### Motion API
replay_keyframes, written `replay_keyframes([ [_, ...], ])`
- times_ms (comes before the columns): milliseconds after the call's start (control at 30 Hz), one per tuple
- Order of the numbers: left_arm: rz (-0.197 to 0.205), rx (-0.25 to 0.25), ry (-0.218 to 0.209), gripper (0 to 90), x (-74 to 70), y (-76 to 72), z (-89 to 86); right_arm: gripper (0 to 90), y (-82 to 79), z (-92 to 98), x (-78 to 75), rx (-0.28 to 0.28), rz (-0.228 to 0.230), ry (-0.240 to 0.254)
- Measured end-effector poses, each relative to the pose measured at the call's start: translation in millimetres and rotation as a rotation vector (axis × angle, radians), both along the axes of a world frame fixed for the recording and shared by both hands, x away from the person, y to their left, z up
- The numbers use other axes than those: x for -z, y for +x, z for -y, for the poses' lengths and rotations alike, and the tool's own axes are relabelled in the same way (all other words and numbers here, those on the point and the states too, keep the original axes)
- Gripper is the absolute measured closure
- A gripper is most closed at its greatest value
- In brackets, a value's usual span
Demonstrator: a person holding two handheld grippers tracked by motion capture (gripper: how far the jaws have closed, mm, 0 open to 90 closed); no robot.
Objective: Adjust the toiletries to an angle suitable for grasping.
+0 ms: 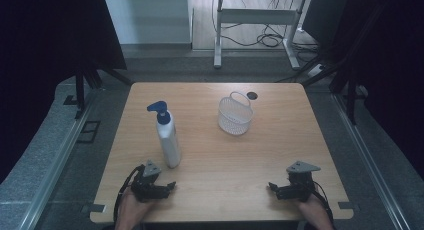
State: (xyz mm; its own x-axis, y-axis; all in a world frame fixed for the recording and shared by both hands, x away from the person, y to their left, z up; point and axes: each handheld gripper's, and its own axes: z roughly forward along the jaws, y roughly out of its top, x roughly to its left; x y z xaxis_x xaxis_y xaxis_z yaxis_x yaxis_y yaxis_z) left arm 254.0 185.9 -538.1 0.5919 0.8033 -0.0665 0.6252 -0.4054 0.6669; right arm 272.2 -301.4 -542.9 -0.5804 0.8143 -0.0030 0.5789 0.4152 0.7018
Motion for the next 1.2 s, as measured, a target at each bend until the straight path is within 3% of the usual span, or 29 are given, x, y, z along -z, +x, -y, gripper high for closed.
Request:
replay_keyframes([
  [400, 0.016, -0.051, -0.011, 41.6, -10.9, -0.3, -16.0, 0.0, 0.0, 0.0, 0.0, 0.000, 0.000, 0.000],
  [800, 0.020, -0.105, -0.037, 56.3, -19.1, 3.7, -28.9, 0.0, 0.1, -0.4, 0.0, -0.001, 0.000, 0.000],
  [1000, 0.028, -0.131, -0.049, 64.3, -25.3, 10.0, -33.9, 0.0, 0.2, -0.6, 0.0, -0.001, 0.000, -0.001],
  [1200, 0.034, -0.147, -0.032, 76.0, -32.4, 18.6, -35.9, 0.0, 0.2, -0.7, 0.0, 0.000, -0.001, -0.001],
])
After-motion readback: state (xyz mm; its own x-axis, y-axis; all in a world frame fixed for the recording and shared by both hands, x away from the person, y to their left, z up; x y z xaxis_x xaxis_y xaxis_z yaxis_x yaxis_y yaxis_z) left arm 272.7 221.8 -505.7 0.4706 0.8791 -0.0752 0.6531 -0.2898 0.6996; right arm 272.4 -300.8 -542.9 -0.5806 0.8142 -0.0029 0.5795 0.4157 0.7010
